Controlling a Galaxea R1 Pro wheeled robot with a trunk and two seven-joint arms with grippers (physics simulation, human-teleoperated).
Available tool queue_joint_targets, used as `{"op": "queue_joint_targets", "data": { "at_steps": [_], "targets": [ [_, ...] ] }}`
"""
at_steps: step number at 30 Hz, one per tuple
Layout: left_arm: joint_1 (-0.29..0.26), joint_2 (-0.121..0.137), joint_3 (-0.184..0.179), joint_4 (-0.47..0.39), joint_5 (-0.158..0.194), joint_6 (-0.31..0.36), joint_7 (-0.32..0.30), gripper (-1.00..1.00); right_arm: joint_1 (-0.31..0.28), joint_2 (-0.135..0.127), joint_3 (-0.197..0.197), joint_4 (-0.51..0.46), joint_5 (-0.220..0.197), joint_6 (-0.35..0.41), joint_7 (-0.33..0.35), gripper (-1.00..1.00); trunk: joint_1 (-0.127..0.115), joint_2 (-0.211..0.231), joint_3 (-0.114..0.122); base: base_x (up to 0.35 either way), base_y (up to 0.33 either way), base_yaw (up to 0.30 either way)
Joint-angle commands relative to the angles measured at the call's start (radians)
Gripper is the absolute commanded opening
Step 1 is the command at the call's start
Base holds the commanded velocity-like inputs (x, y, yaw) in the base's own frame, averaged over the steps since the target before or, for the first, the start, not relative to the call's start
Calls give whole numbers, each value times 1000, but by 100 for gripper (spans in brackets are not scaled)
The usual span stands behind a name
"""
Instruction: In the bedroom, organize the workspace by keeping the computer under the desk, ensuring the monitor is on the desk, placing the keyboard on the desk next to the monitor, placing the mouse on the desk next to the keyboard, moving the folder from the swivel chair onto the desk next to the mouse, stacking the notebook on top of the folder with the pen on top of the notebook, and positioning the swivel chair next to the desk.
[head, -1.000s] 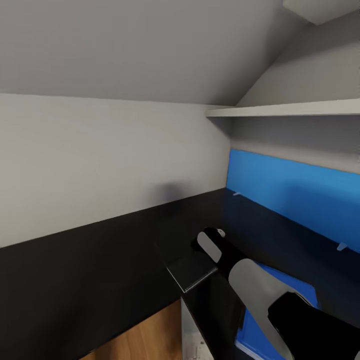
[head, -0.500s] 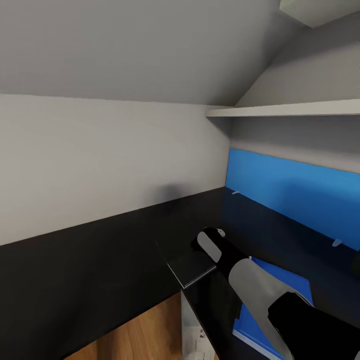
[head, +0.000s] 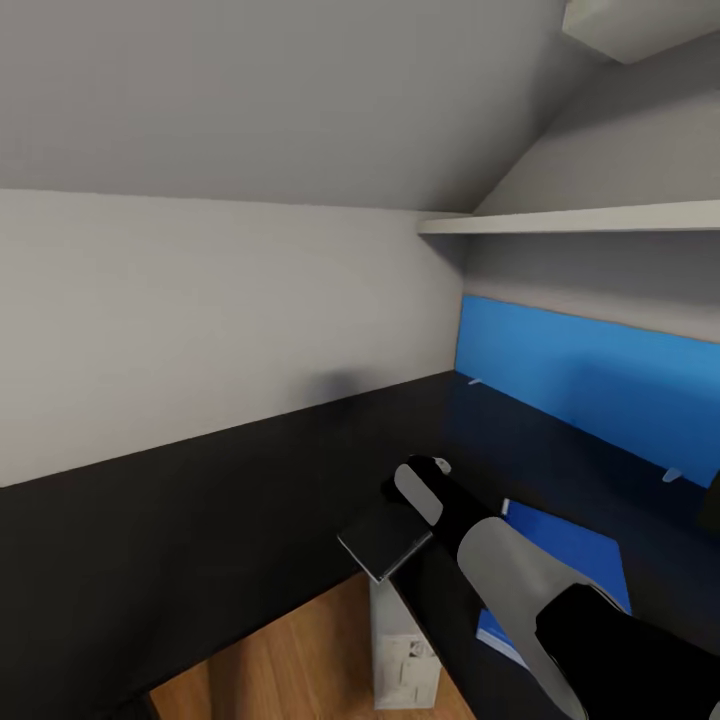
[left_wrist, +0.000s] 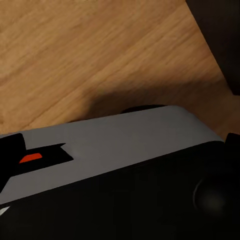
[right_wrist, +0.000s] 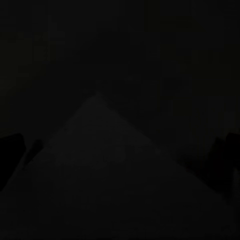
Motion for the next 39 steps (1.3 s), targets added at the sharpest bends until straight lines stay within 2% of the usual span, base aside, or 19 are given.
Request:
{"op": "queue_joint_targets", "data": {
  "at_steps": [1, 17, 33, 39],
  "targets": [
    [0, 0, 0, -2, 5, -1, -2, 100, 0, 0, -1, 12, -45, -2, -11, 100, 0, 0, -1, -27, 24, 0],
    [0, 0, 0, 5, 5, 1, -2, 100, 1, 0, -1, 12, -44, -2, -10, 100, 0, 0, -1, -100, 5, 0],
    [-1, 0, 0, 6, 5, 1, -2, 100, 1, 0, 2, 7, -43, -9, -9, 100, 0, 0, -1, -13, 0, 0],
    [-1, 0, 0, 6, 5, 1, -2, 100, 7, 0, 1, -52, -42, -95, 31, 100, 0, 0, -1, 0, 0, 0]
  ]
}}
